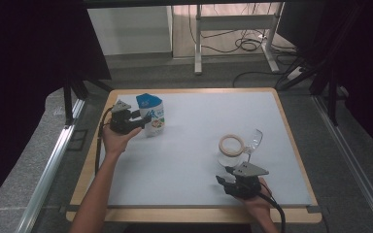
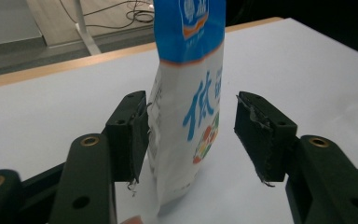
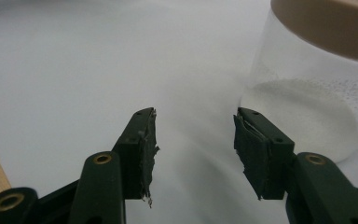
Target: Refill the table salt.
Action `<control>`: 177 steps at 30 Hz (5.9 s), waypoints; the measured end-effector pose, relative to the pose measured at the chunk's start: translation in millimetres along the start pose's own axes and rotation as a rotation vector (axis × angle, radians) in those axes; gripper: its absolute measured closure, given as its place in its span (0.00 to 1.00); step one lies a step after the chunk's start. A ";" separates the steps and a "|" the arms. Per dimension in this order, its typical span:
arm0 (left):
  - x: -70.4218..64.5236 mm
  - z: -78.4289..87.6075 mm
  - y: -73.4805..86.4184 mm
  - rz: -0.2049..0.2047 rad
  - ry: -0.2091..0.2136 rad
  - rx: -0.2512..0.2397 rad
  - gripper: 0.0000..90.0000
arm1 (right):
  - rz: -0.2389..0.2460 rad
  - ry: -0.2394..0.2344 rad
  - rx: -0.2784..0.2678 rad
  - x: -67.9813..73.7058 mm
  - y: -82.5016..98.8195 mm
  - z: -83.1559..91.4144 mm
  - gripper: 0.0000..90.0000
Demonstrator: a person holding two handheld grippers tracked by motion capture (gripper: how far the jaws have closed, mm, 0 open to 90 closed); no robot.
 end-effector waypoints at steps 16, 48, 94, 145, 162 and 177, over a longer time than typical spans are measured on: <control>3.2 -22.8 -10.9 0.011 0.050 -0.006 0.73 | -0.005 0.004 0.000 -2.0 1.2 1.4 0.54; -27.7 -6.3 -21.2 -0.031 0.129 -0.104 1.00 | 0.003 0.016 -0.015 -1.2 1.5 1.4 0.54; -72.5 34.8 -14.1 -0.046 0.271 -0.127 1.00 | 0.043 -0.006 -0.056 13.5 -7.0 -20.1 0.50; -123.1 53.5 -16.9 -0.108 0.357 -0.136 1.00 | 0.070 -0.002 -0.067 24.7 -44.9 -69.1 0.40; -137.4 73.8 -24.4 -0.119 0.400 -0.160 1.00 | 0.097 0.078 -0.039 20.7 -55.4 -93.8 0.33; -155.2 72.0 -27.5 -0.131 0.449 -0.134 1.00 | 0.190 0.068 -0.067 25.3 -62.9 -98.7 0.42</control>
Point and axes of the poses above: each handheld gripper's, and its own axes: z roughly backward along the jaws, y roughly out of its underside, x roughly to its left, the point moved 3 cm from there along -z, roughly forward along the jaws, and after that the axes turned 15 degrees about -y, right-handed, at the moved point
